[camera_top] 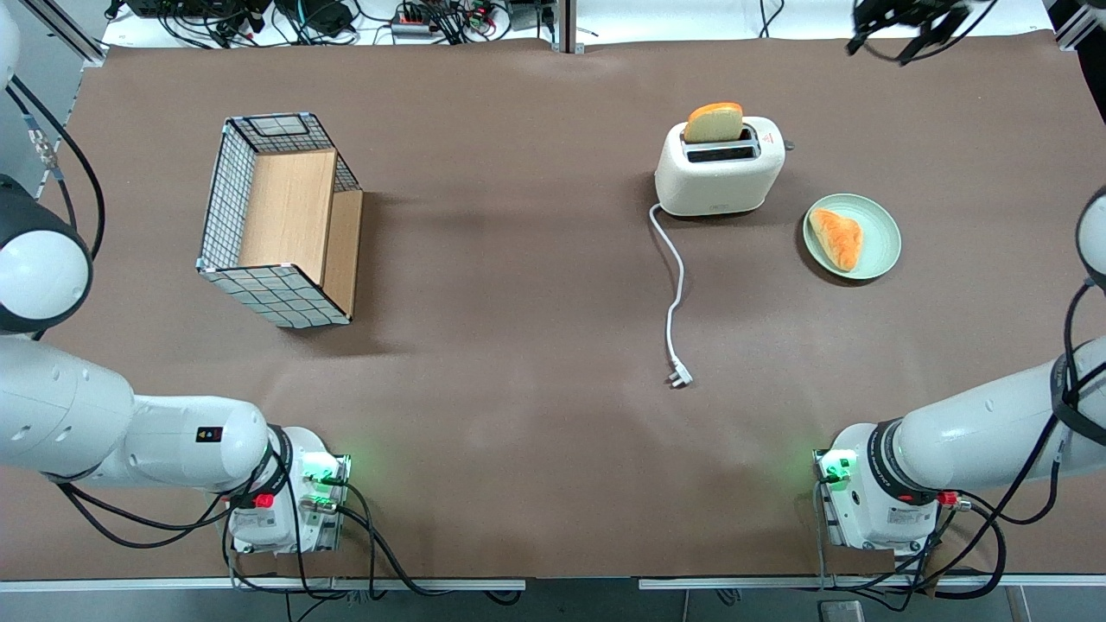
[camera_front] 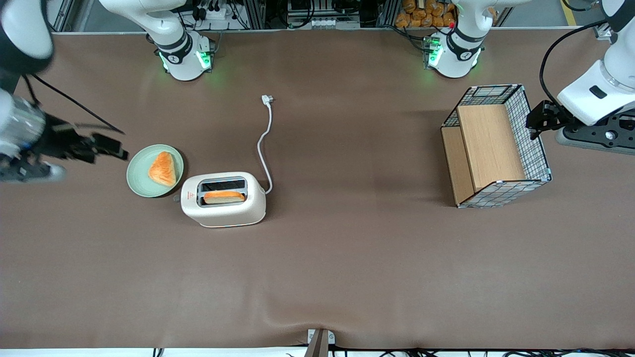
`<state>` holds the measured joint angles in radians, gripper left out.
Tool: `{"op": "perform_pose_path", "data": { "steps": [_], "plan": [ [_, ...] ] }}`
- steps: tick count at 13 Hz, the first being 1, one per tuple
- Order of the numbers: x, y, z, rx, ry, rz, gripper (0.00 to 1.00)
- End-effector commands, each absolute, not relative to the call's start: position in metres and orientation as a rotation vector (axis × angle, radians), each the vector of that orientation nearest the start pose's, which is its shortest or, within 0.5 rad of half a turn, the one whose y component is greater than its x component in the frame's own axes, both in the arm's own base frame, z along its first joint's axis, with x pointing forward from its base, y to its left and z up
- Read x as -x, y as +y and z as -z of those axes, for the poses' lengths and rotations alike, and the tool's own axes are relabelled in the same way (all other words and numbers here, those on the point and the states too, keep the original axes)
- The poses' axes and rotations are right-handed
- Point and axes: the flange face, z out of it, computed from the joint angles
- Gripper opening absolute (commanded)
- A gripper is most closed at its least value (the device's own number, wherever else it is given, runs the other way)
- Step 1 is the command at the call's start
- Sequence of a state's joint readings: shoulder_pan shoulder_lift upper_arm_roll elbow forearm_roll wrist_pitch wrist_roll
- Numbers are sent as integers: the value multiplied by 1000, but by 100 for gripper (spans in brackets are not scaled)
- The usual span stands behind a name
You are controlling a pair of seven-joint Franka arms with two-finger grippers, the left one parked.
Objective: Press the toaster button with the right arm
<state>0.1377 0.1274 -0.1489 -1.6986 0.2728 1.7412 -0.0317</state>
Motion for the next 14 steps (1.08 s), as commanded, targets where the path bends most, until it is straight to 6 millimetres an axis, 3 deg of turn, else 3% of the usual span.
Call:
{"op": "perform_pose_path", "data": {
  "steps": [1, 4, 8, 14],
  "plan": [
    [-607, 35, -463, 2858, 92, -112, 66],
    [-622, 44, -413, 2861, 115, -112, 0],
    [-614, 46, -367, 2781, 136, -102, 0],
    [-608, 41, -330, 2757, 67, -106, 0]
  ]
}}
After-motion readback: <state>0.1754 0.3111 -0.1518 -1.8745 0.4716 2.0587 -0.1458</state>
